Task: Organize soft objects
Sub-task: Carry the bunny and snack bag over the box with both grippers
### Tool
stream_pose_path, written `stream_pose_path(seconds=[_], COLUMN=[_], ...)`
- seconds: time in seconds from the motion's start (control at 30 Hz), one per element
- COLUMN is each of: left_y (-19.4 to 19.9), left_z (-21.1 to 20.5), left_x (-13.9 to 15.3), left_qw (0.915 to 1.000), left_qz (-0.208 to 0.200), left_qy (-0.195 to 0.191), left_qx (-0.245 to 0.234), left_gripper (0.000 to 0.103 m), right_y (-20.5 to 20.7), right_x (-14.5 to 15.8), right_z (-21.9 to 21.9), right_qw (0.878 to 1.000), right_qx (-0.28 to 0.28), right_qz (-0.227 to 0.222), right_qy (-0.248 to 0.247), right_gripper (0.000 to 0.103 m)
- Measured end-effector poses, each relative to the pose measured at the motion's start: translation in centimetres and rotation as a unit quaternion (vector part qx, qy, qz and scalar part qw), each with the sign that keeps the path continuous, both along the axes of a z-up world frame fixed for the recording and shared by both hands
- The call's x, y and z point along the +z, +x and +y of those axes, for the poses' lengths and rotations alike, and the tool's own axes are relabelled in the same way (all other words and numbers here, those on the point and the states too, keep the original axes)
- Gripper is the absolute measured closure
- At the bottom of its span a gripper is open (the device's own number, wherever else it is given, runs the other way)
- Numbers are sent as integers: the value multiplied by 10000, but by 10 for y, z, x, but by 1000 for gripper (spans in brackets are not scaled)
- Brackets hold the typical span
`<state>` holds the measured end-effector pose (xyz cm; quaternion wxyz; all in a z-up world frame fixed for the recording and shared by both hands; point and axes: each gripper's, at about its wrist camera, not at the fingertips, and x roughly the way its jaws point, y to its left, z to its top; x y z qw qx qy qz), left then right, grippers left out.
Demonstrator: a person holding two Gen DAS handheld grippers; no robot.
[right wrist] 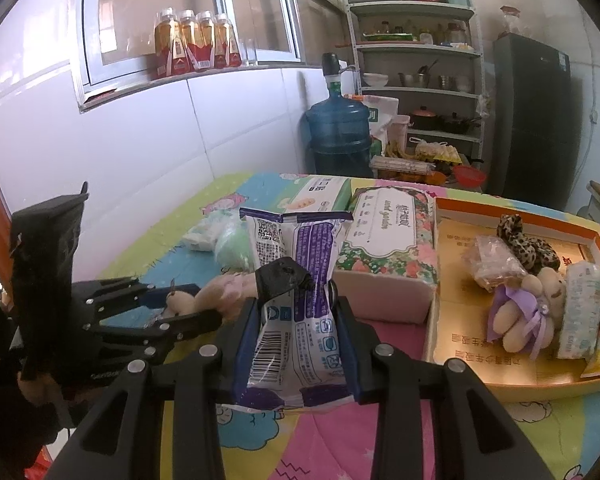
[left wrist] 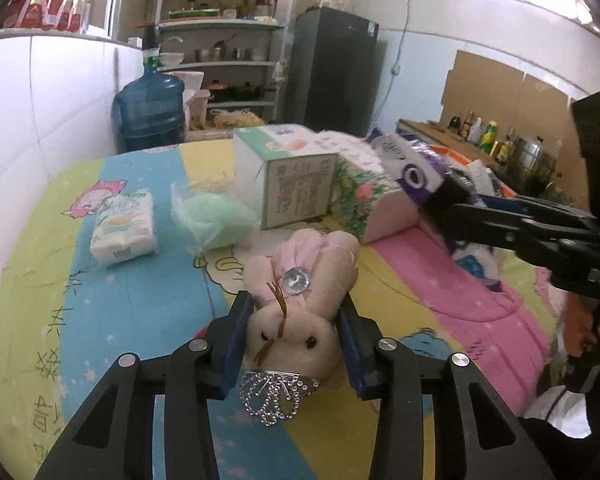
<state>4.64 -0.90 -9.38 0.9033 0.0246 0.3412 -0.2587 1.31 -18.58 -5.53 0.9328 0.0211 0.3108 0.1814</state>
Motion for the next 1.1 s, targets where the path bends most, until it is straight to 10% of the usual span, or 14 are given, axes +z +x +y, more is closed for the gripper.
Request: stream_pose_path(seconds=[1.1], left_y=[-12], left_z=[-110], left_x=[86], left_qw=[9926], left_qz=[-778], left_qy=[-919], left_qx=[-140], left_gripper=[60], right_y=[-36], right_x=[44], right_z=[-125], right_qw=[9870], right_qx=[-1331], right_qz=[-849], right_qy=[312], right_gripper=[66])
